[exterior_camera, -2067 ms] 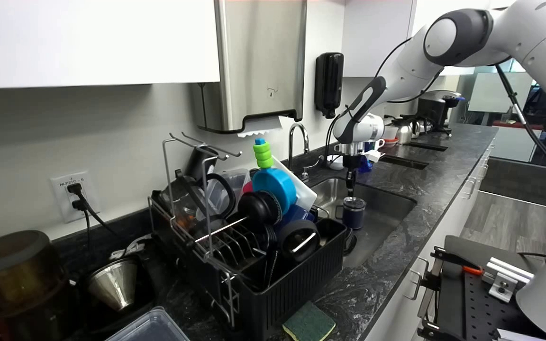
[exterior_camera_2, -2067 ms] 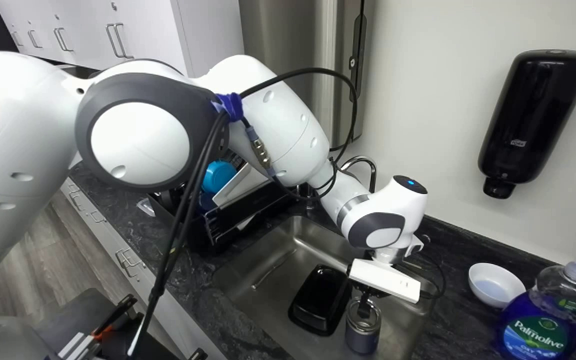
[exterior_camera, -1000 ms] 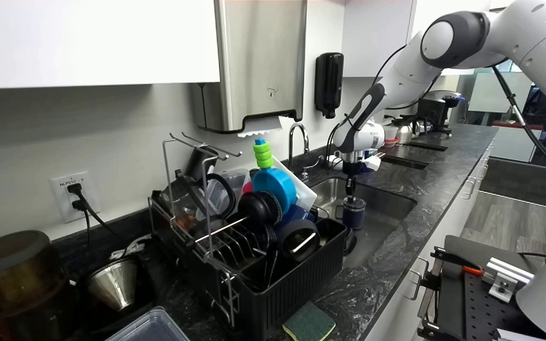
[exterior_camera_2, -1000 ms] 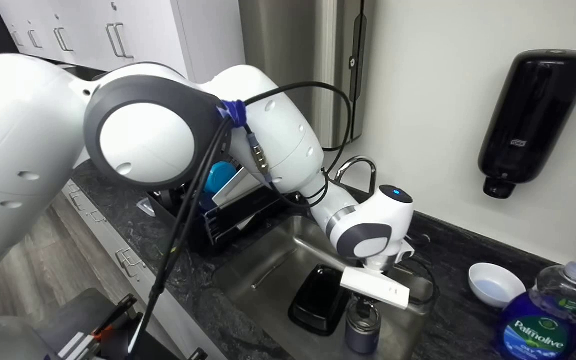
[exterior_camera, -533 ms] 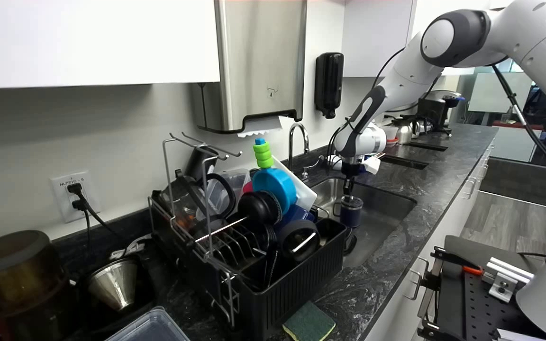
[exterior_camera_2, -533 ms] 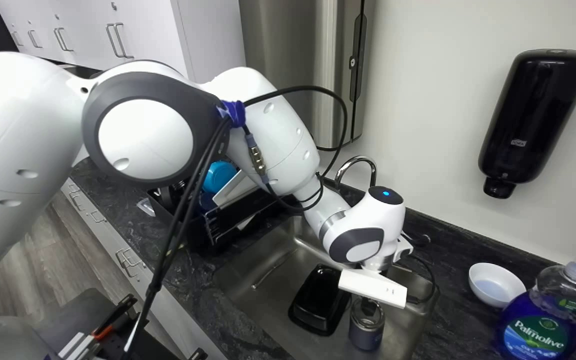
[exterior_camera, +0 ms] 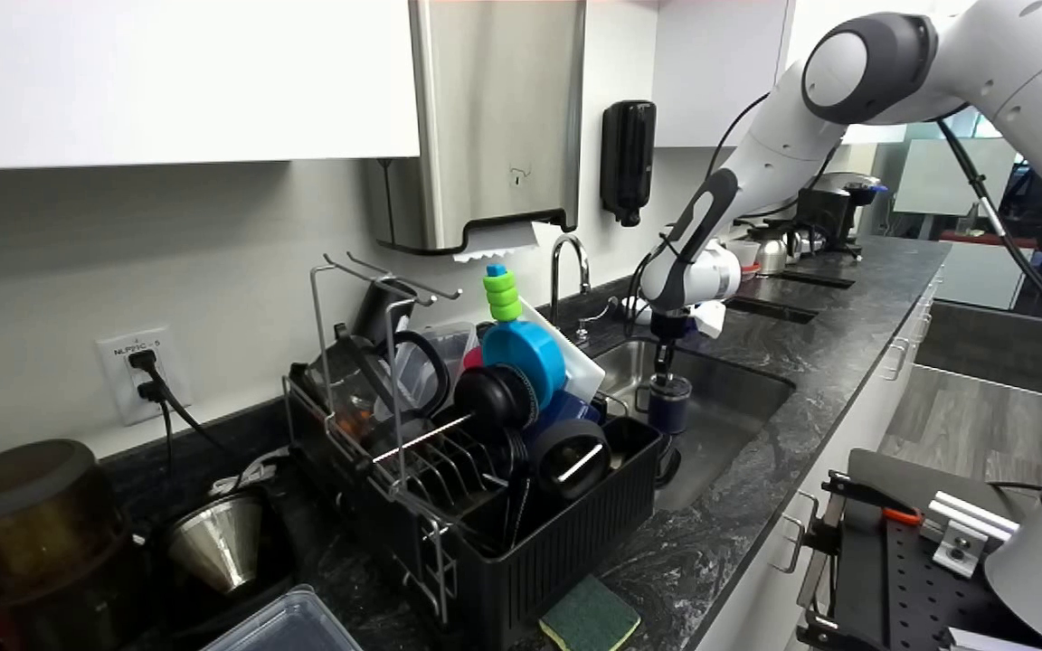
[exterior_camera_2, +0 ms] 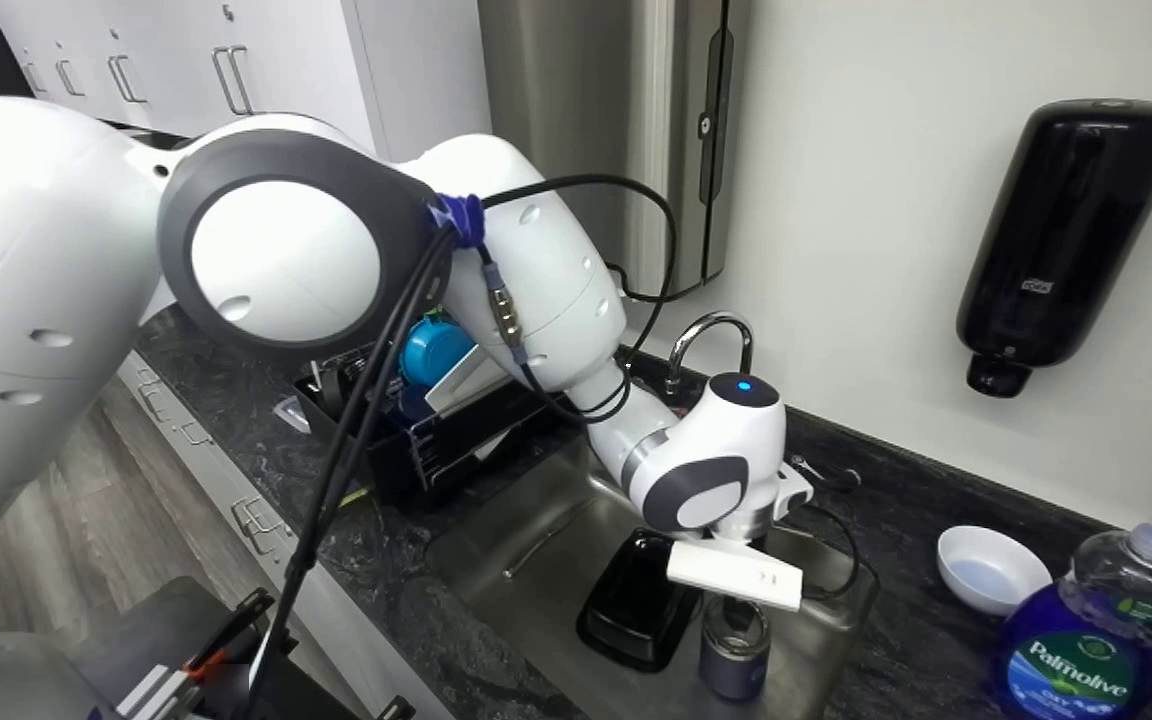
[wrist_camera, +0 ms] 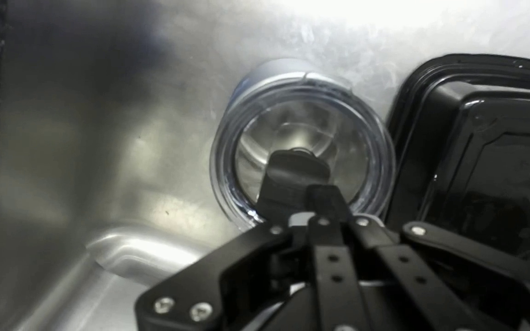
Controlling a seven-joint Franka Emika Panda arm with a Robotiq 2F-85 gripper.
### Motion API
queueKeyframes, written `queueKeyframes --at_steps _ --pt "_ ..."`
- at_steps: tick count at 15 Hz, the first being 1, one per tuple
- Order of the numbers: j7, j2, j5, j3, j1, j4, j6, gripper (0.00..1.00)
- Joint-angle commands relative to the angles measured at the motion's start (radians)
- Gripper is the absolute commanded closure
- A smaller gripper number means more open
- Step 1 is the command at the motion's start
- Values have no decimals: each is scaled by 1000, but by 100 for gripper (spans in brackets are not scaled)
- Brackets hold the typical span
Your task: Take the lid and put it on the cup
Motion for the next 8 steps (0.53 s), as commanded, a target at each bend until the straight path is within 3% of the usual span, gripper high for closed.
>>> queueKeyframes --at_steps 1,8 --pt "54 20 -59 -45 57 -21 32 100" --pt "112 22 -134 -72 97 -32 42 100"
